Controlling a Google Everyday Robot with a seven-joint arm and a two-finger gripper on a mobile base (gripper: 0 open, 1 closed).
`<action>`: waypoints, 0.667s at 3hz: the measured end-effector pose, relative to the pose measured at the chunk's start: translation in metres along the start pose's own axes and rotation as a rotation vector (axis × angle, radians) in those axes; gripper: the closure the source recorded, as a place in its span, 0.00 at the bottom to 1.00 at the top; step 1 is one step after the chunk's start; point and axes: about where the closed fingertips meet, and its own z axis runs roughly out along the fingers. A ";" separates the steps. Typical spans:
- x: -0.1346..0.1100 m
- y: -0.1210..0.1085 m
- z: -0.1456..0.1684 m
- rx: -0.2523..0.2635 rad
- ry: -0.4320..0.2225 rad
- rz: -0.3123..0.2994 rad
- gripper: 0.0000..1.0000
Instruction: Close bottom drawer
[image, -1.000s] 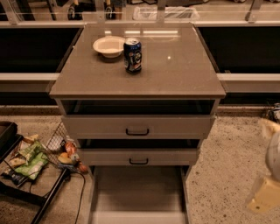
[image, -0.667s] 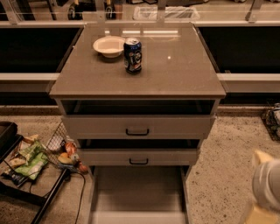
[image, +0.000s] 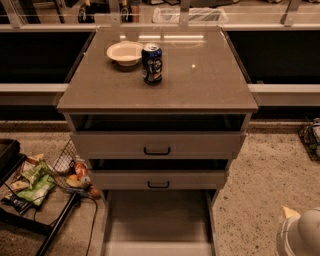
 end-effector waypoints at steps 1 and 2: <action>0.000 0.000 0.000 0.000 0.000 0.000 0.00; -0.003 -0.006 0.014 -0.003 0.003 0.007 0.00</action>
Offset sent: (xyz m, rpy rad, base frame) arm 0.0244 -0.0026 -0.0335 0.0008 0.0086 -0.0204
